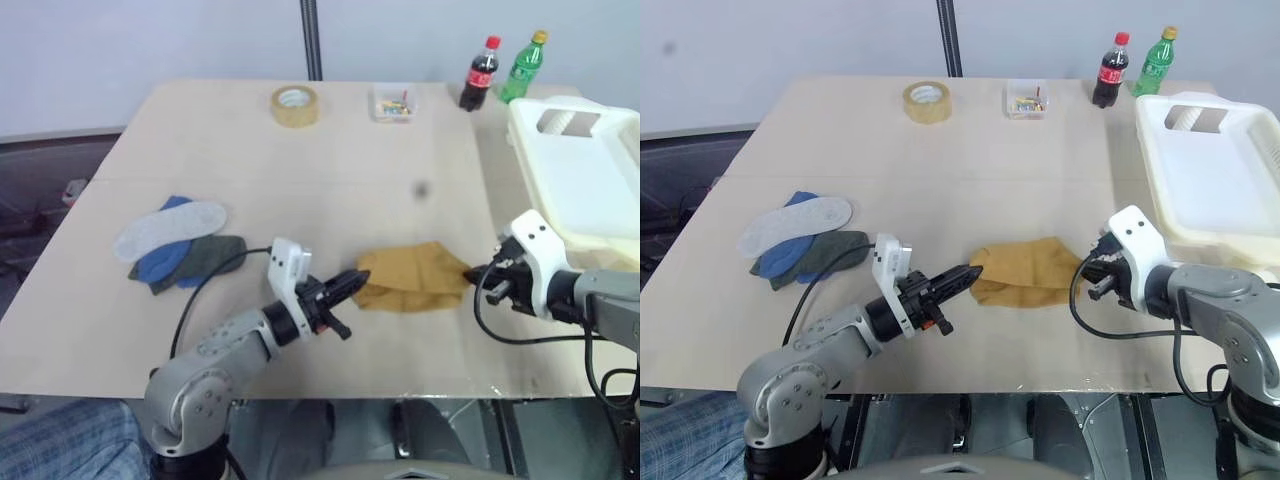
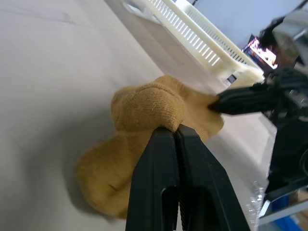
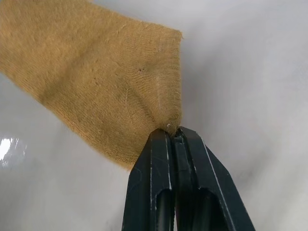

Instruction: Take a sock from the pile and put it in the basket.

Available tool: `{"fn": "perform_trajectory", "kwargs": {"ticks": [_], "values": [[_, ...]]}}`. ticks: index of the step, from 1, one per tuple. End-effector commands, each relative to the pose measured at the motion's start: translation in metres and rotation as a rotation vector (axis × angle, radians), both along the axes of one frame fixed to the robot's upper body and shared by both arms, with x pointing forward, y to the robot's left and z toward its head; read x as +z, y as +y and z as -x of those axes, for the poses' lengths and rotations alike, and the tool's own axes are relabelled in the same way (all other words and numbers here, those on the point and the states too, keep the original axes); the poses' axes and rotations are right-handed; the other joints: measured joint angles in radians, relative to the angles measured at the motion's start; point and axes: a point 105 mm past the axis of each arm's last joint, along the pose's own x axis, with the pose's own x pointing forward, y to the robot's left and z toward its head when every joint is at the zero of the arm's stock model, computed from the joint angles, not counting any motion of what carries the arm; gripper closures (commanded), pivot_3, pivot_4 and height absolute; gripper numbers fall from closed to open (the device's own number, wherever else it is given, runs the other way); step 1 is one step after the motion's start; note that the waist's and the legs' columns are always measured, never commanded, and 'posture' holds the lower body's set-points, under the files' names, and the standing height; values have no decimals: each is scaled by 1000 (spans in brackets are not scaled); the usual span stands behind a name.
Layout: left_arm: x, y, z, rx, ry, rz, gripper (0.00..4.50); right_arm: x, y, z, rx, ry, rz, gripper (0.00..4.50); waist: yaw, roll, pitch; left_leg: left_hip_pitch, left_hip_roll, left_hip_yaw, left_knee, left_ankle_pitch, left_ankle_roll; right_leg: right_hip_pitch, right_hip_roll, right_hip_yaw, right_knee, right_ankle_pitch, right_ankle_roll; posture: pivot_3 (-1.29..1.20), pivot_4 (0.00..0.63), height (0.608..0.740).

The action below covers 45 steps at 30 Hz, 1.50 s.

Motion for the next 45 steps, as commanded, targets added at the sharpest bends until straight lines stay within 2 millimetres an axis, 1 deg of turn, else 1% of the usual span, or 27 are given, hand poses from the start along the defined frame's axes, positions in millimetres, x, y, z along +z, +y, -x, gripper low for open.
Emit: {"fn": "perform_trajectory", "kwargs": {"ticks": [1,6,8,9,11,13,14,15,16,17,18,20,22,23,25,27,29,31,34,36,38,39,43,45], "values": [[2,0,7,-3,-20,-29,4500,7,-5,1,-16,-37,27,4393,0,0,0,0,0,0,0,0,0,0,0,0,0,0,0,0,150,740],[-13,-2,13,-12,26,-90,4500,2,-6,1,-19,-18,36,4393,0,0,0,-1,-1,1,0,0,0,0,0,1,-2,0,0,0,150,740],[-18,-2,15,-12,50,-99,4500,1,-8,2,-14,-13,49,3852,1,0,0,-1,-1,1,0,0,0,0,0,0,-2,0,0,0,150,740],[-19,-2,15,-5,52,-102,4201,0,-8,3,-6,-9,57,3533,2,0,0,-1,-1,1,0,0,0,0,0,0,-2,0,0,0,150,740],[-20,-1,15,0,52,-103,3484,1,-11,2,-5,-23,72,2501,2,0,0,-1,-1,1,0,0,0,0,-1,0,-2,0,0,0,150,740],[-24,-2,15,-3,60,-107,2723,5,-16,0,-13,-43,83,1623,1,0,0,-1,-1,1,0,0,0,0,-1,0,-2,0,0,0,150,740],[-26,-1,15,0,62,-113,2125,10,-18,-2,-12,-62,88,1539,1,0,0,-1,-1,1,0,0,0,0,-1,0,-2,0,0,0,150,740],[-27,-1,16,3,62,-118,1814,14,-19,-4,-9,-77,91,1539,0,0,0,-1,-1,1,0,0,0,0,-1,1,-2,0,0,0,150,740],[-28,0,16,5,60,-122,1814,17,-20,-5,-4,-88,92,1539,0,0,0,-1,-1,1,0,0,0,-1,-1,1,-2,0,0,0,150,740],[-27,0,15,10,55,-120,1814,22,-16,-6,25,-119,88,1539,0,0,0,-1,-1,1,0,0,0,-1,-1,1,-2,0,0,0,150,740],[-26,1,15,17,46,-112,1814,28,-10,-8,46,-153,62,1539,0,0,0,-1,-1,1,0,0,0,-1,0,0,-2,0,0,0,150,740],[-24,3,15,26,29,-91,1814,35,10,-9,133,-227,12,1539,-1,0,0,-1,-1,1,0,0,0,0,0,1,-2,0,0,0,150,740],[-21,9,17,37,19,-59,1814,31,27,-9,176,-256,-14,1539,-1,0,0,-1,0,1,0,0,0,-1,0,1,-2,0,0,0,150,740],[-20,11,18,41,16,-50,1814,30,31,-9,186,-266,-19,1539,-1,0,0,0,0,1,-1,0,0,-1,0,1,-2,0,0,0,150,740],[-18,20,19,55,20,-24,1814,28,48,-9,261,-339,-18,1539,1,0,0,-1,0,1,-1,0,0,-2,0,1,-2,0,0,0,150,740],[-21,33,19,63,50,14,1814,17,67,-16,351,-460,13,1539,0,-1,0,-1,1,1,-1,0,0,-2,0,0,-2,0,0,0,150,740],[-24,36,22,26,76,36,1814,-11,67,-25,322,-435,43,1539,1,-1,0,-1,1,1,-1,0,0,-1,-1,0,-2,0,0,0,150,740],[-28,37,22,-5,101,29,1814,-34,64,-23,362,-395,117,1539,3,-1,0,0,1,1,-1,0,0,-1,-1,0,-2,0,0,0,150,740],[-38,42,12,15,176,47,1814,-52,59,-18,395,-349,165,1539,3,-1,0,-1,0,1,0,0,0,-1,-2,0,-2,0,0,0,150,740],[-47,42,6,13,218,32,1814,-59,55,-19,424,-355,220,1539,2,-1,0,0,0,1,0,0,0,-1,-2,0,-2,0,0,0,150,740],[-55,40,-1,20,269,49,1814,-60,55,-21,424,-368,224,1539,1,-1,0,1,0,1,0,0,0,0,0,0,-2,0,0,0,150,740],[-58,35,-1,3,280,43,1814,-60,55,-23,419,-373,219,1539,1,-1,0,1,0,1,-1,0,0,0,0,0,-2,0,0,0,150,740],[-62,20,-4,-48,347,122,1814,-62,57,-25,425,-386,227,1539,4,-2,-1,1,0,1,0,0,0,1,-1,0,-2,0,0,0,150,740],[-72,15,-9,-69,398,137,1814,-62,60,-25,425,-390,221,1539,3,-3,-2,2,0,0,0,0,0,2,-1,0,-2,0,0,0,150,740]]}}
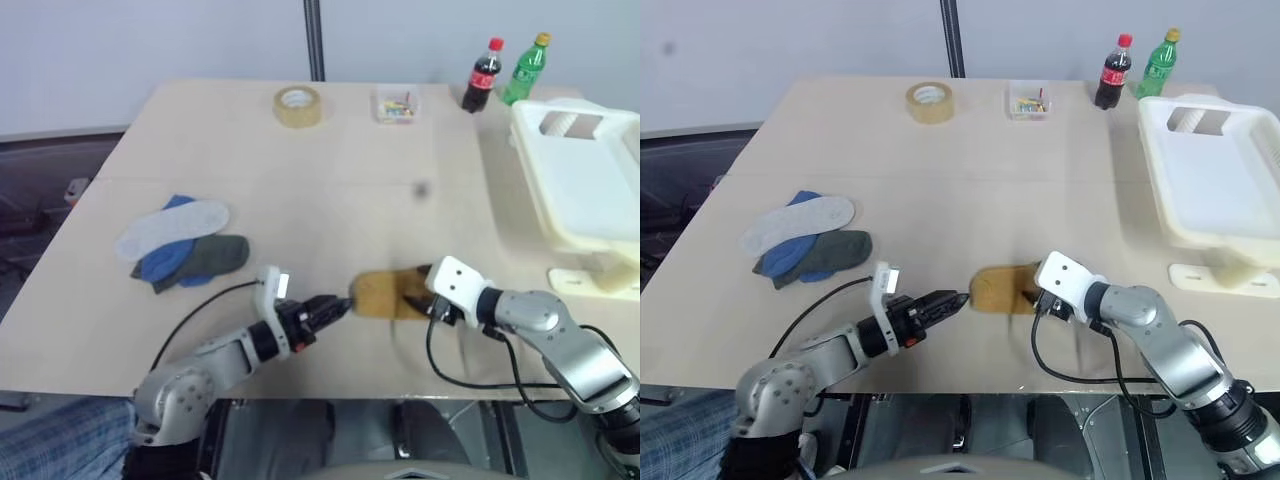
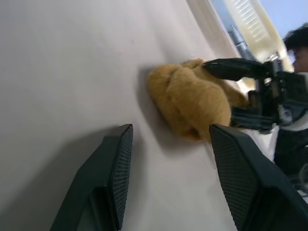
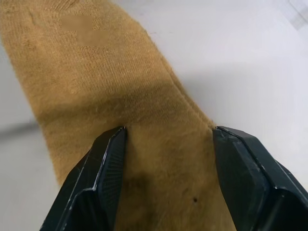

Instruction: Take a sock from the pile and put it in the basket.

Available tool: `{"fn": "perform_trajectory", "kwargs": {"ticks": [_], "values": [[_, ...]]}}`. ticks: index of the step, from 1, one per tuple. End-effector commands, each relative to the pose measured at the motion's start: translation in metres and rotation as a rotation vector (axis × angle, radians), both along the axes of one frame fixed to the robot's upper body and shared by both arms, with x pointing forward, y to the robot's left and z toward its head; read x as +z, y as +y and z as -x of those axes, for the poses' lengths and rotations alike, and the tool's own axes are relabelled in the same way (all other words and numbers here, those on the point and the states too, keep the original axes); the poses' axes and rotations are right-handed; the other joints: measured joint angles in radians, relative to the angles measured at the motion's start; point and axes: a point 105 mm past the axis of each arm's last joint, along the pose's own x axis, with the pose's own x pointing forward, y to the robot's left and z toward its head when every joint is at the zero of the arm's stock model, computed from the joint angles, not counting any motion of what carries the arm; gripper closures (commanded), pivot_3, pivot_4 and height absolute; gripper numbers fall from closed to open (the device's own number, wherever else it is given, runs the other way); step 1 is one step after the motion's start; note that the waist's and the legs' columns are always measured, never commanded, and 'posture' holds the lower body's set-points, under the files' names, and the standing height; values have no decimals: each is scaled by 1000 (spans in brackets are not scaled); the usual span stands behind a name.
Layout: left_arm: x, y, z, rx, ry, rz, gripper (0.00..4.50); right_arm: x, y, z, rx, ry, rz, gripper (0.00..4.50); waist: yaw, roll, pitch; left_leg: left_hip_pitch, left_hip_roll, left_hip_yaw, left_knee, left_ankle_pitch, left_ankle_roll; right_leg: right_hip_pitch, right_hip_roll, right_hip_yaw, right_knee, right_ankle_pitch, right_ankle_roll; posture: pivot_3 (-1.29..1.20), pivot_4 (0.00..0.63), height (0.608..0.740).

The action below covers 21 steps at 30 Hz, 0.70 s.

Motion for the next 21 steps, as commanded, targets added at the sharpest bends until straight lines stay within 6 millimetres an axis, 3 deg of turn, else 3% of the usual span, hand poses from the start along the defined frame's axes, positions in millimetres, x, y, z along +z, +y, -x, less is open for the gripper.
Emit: {"fn": "perform_trajectory", "kwargs": {"ticks": [1,4,7,10,18,21], "values": [[-17,-12,-2,-70,107,41,1814,-6,2,-2,-8,1,14,1539,-1,0,0,1,0,0,0,0,0,1,0,0,0,0,0,0,150,740],[-17,-22,-9,-130,169,136,1814,-8,5,1,5,0,17,1539,-1,0,-1,15,-1,0,-3,0,0,14,0,0,-2,-1,-1,0,150,740],[-16,-25,-20,-149,208,192,1814,-7,3,0,-4,-7,24,1539,-1,-1,-1,16,-1,1,-3,0,0,15,0,0,-2,0,0,0,150,740],[-2,-30,-26,-181,205,296,1814,-7,1,-2,-11,-14,31,1539,-2,-1,-2,16,-1,0,-3,0,0,15,0,0,-2,0,0,0,150,740],[20,-20,-25,-204,113,444,1814,-6,5,-1,-15,-18,19,1539,-5,-1,-2,15,-1,0,-3,0,0,14,0,0,-2,0,0,0,150,740],[19,-19,-20,-227,106,452,1814,-6,6,-1,-12,-19,18,1539,-5,-1,-2,15,0,0,-3,0,0,14,0,0,-2,0,0,0,150,740]]}}
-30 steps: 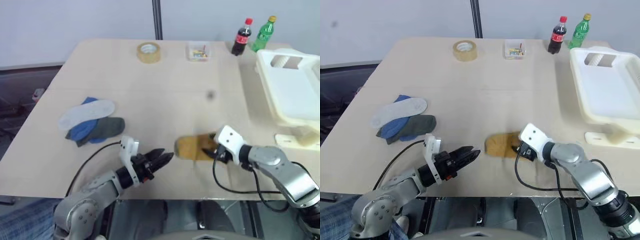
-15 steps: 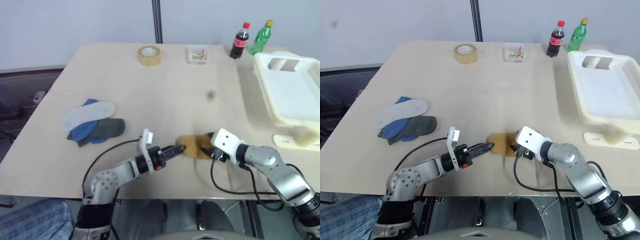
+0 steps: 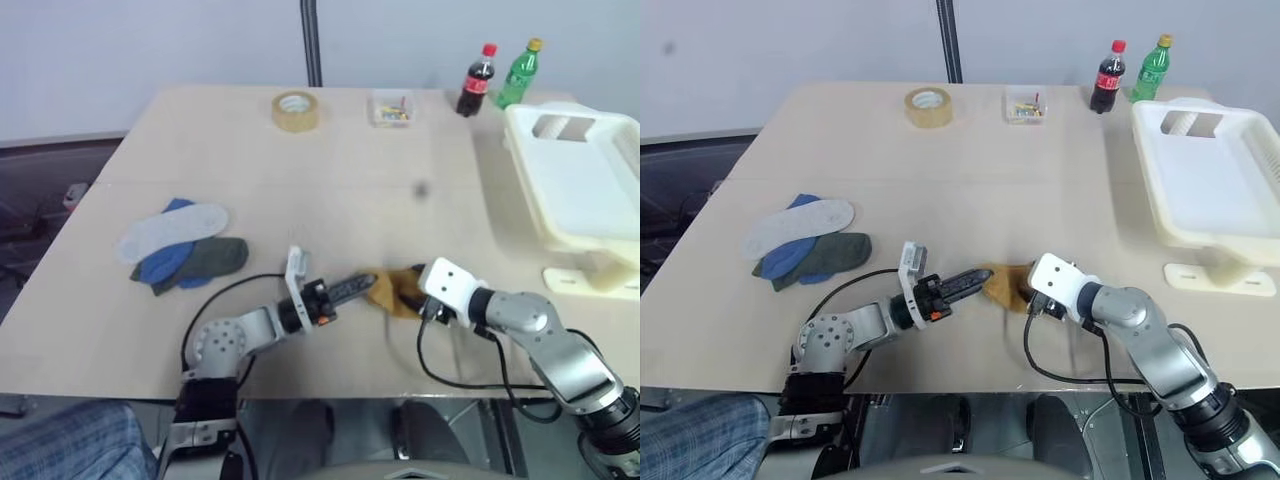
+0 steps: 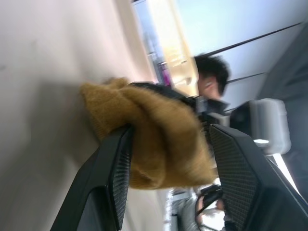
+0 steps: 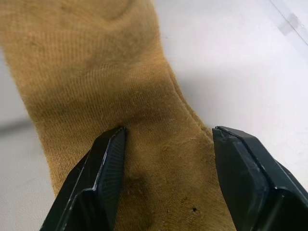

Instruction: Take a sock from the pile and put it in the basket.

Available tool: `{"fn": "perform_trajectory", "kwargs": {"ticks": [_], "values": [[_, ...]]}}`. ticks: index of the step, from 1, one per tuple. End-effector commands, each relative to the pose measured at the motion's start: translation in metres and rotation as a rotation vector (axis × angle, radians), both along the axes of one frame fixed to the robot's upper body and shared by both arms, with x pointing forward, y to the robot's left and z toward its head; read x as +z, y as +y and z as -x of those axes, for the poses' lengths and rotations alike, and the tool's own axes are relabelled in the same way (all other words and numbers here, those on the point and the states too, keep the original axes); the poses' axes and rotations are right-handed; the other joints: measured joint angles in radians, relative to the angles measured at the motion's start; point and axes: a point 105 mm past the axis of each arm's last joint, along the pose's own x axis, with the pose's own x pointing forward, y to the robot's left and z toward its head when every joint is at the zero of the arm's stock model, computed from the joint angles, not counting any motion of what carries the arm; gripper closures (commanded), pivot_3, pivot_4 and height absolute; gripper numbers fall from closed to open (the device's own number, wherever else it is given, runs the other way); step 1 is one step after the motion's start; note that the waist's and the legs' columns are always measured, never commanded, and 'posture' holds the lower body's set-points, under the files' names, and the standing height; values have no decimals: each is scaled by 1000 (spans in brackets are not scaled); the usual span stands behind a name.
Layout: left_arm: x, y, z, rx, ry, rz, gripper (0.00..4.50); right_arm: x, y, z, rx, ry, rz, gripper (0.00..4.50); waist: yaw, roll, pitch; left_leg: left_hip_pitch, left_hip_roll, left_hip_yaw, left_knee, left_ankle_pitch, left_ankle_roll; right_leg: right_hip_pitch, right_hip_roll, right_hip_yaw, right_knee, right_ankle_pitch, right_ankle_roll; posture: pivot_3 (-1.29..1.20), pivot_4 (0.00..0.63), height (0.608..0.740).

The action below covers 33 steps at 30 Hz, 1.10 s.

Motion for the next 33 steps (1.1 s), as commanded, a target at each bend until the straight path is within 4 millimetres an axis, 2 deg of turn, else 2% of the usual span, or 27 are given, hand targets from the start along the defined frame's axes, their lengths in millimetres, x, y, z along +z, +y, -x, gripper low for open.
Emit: {"fn": "perform_trajectory", "kwargs": {"ticks": [1,5,6,7,9,10,14,18,20,22,25,28,30,33], "values": [[1,2,6,-21,-34,16,1814,-2,0,1,-4,7,8,1539,-1,0,0,0,0,0,0,0,0,0,0,0,0,0,0,0,150,740],[-5,7,5,17,-45,-27,1814,-2,0,-1,-2,4,9,1539,-2,0,0,0,0,0,-1,0,0,0,0,0,0,0,0,0,150,740],[-7,10,6,25,-57,-51,1387,-3,0,-1,-1,5,9,1539,-2,0,0,0,1,0,-1,0,0,0,0,0,0,0,0,0,150,740],[-8,11,7,27,-62,-70,1253,-4,1,-1,1,6,8,1539,-3,0,0,0,1,0,-1,0,0,0,0,0,-1,0,0,0,150,740],[-14,15,8,42,-54,-129,304,-6,4,1,11,11,5,1539,-4,0,0,0,1,0,-2,0,0,0,0,1,-1,0,0,0,150,740],[-16,18,7,59,-44,-164,111,-6,5,1,15,13,4,1539,-3,0,0,0,2,0,-3,0,0,0,0,1,-1,0,0,0,150,740],[-19,27,6,105,-44,-329,48,-7,5,3,17,16,7,1539,-5,0,0,2,2,0,-3,0,0,0,0,1,-2,0,0,0,150,740],[-14,37,10,107,-14,-376,48,-9,4,5,15,19,9,1539,-5,0,0,3,2,0,-6,0,0,0,0,1,-2,0,-1,0,150,740],[-30,52,5,127,15,-549,48,-10,4,6,15,21,9,1539,-4,0,0,3,2,1,-7,0,0,0,0,2,-2,0,-1,0,150,740],[-28,57,3,124,20,-583,48,-11,4,7,14,24,8,1539,-4,0,-1,4,2,0,-8,0,-1,0,0,1,-3,-1,-1,0,150,740],[-25,49,-6,107,10,-605,48,-12,6,8,18,27,8,1539,-2,-1,-1,5,2,1,-9,1,-1,0,0,2,-3,-1,-1,0,150,740],[-34,31,-8,54,17,-619,48,-12,8,8,21,25,7,1539,0,-1,-3,6,1,1,-9,1,-1,1,0,2,-3,-1,-1,0,150,740],[-39,12,-6,-6,16,-592,48,-11,8,7,21,22,6,1539,2,-2,-7,8,1,2,-10,1,-2,2,0,2,-4,-1,-1,0,150,740],[-39,-6,-1,-83,25,-505,48,-10,8,7,18,20,6,1539,3,-2,-9,10,1,2,-10,1,-2,5,0,2,-5,-1,-1,0,150,740]]}}
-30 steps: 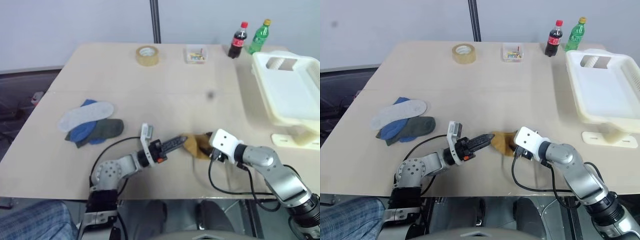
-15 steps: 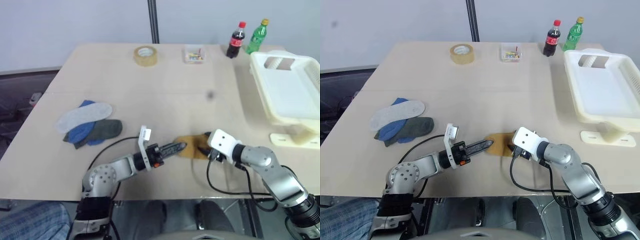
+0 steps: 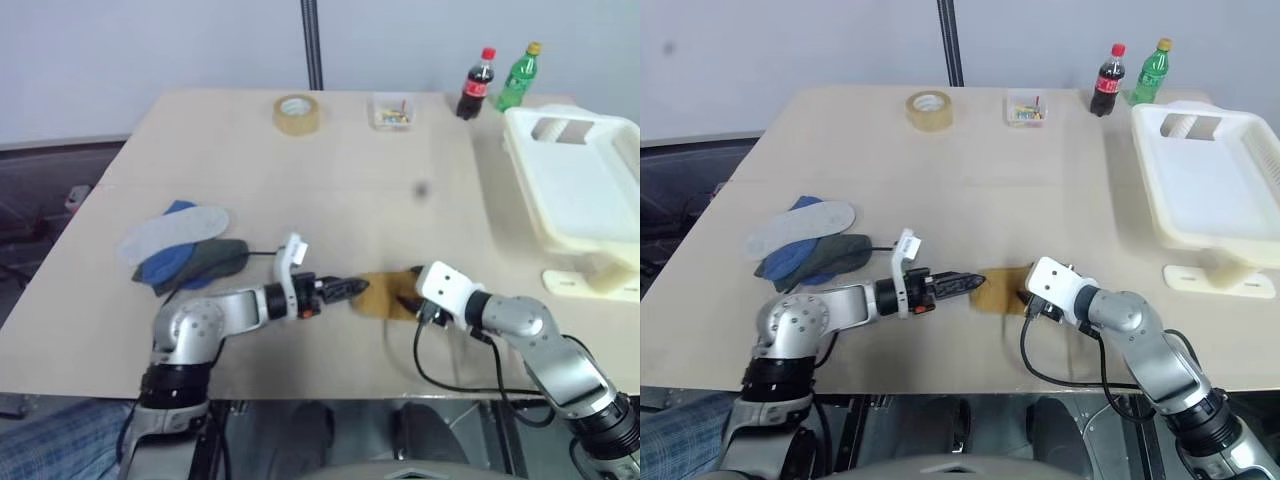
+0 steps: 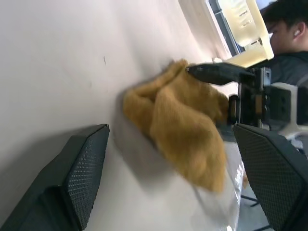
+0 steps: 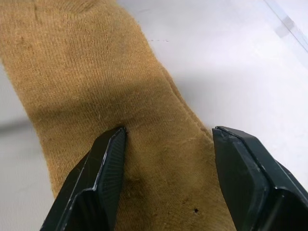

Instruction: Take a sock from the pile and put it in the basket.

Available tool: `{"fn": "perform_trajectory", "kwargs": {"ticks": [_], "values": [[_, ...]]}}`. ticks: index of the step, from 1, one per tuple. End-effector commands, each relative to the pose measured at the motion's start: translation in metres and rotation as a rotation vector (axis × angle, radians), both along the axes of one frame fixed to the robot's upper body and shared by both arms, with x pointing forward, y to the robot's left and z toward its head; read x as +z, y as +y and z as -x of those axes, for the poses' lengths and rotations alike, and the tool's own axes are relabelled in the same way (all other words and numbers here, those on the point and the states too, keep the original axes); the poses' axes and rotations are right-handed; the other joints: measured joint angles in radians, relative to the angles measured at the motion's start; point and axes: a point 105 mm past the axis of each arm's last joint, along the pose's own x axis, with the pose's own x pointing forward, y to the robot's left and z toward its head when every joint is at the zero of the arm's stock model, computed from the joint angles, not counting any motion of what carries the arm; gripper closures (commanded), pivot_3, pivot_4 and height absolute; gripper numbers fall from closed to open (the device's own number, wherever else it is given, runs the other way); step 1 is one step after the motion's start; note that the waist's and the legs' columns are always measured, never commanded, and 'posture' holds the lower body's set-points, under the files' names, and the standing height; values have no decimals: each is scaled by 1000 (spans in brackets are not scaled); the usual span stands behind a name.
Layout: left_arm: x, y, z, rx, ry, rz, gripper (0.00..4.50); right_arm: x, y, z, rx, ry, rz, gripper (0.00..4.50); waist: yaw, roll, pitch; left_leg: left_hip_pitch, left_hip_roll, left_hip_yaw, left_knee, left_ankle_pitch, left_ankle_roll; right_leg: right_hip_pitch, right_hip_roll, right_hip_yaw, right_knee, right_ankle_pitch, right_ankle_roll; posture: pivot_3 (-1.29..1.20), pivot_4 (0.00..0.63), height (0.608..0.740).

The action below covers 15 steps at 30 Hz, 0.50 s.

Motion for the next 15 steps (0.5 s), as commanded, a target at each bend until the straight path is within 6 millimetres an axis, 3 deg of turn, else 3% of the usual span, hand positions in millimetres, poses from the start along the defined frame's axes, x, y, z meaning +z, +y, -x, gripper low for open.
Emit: {"fn": "perform_trajectory", "kwargs": {"ticks": [1,4,9,14,15], "values": [[-31,-20,16,-94,147,23,48,-5,5,5,19,27,0,1539,0,0,-1,1,0,0,0,0,0,1,0,0,-1,0,0,0,150,740],[-23,-27,23,-174,183,169,48,-5,7,4,21,28,-3,1539,-2,0,-1,0,0,0,-2,0,0,2,0,0,-5,0,0,0,150,740],[-11,-17,24,-223,165,333,48,-3,12,2,26,19,-9,1539,-6,0,-1,-1,0,0,-5,0,0,1,0,-1,-9,0,0,0,150,740],[22,-9,23,-275,54,497,48,0,8,-2,2,7,-12,1539,-6,0,-1,-9,0,0,-6,0,0,-6,0,-1,-8,0,0,0,150,740],[22,-10,24,-284,45,494,301,0,8,-2,-1,7,-12,1539,-6,0,0,-9,1,0,-6,0,0,-6,0,-1,-8,0,0,0,150,740]]}}
